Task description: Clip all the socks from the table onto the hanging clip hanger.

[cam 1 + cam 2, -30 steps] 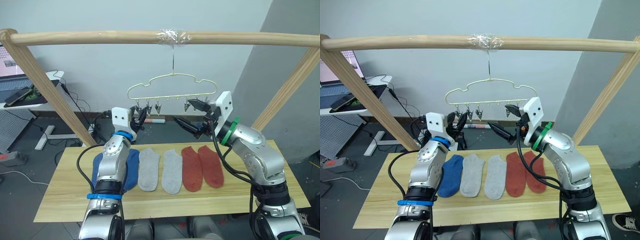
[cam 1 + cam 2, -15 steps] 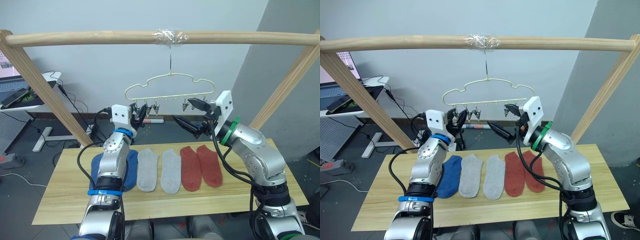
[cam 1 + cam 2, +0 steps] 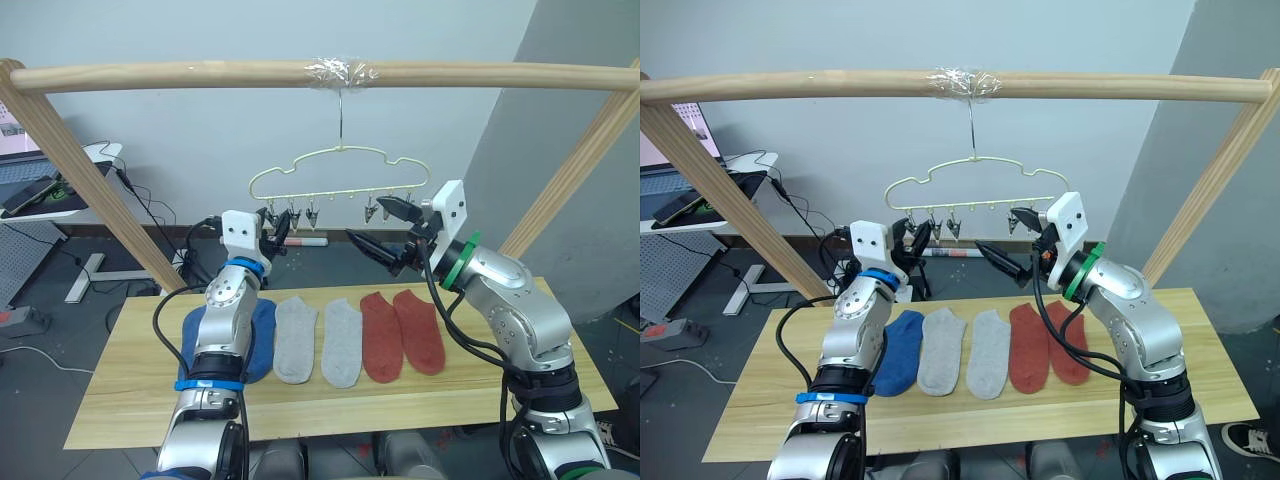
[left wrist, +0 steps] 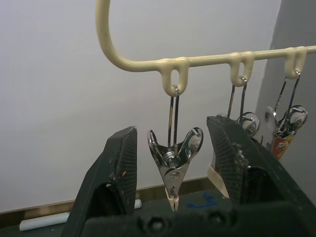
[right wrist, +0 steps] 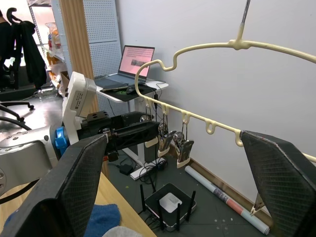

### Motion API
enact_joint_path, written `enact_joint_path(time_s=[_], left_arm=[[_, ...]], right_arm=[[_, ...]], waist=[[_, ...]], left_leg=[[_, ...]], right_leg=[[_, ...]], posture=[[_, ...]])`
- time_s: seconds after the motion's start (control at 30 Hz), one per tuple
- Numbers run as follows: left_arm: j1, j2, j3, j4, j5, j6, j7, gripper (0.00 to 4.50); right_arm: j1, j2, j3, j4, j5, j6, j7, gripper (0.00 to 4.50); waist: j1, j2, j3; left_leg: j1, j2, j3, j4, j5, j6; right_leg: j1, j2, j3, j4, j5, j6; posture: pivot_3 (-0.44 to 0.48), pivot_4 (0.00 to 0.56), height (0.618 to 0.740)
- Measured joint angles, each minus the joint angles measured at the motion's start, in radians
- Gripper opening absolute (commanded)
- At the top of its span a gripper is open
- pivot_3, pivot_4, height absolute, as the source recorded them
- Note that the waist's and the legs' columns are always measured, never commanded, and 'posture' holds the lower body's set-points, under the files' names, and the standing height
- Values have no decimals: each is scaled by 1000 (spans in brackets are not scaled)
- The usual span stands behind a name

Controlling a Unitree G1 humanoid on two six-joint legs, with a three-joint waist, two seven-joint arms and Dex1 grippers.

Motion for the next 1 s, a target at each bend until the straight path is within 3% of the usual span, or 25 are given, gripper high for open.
enact_joint_path(time_s=[0.63, 0.73, 0.9, 1.0], left_arm=[[0, 1, 7, 0, 5, -12, -3, 2455], [0, 1, 7, 0, 4, -17, -12, 1893], [-3, 1, 8, 0, -1, -25, -27, 511], [-6, 1, 8, 0, 4, -36, -24, 12]], right_arm=[[-8, -1, 0, 0, 0, 0, 0, 4500], [-8, -1, 0, 0, 0, 0, 0, 4500], [-8, -1, -1, 1, 1, 0, -1, 4500], [-8, -1, 0, 2, 0, 0, -1, 4500]], waist=[[0, 0, 2], [1, 0, 2], [1, 0, 3], [1, 0, 4]], left_leg=[[0, 0, 0, 0, 0, 0], [0, 0, 0, 0, 0, 0], [0, 0, 0, 0, 0, 0], [0, 0, 0, 0, 0, 0]], right_leg=[[0, 0, 0, 0, 0, 0], [0, 0, 0, 0, 0, 0], [0, 0, 0, 0, 0, 0], [0, 0, 0, 0, 0, 0]], posture=[[-140, 118, 740], [-140, 119, 740], [-135, 120, 740], [-132, 122, 740]])
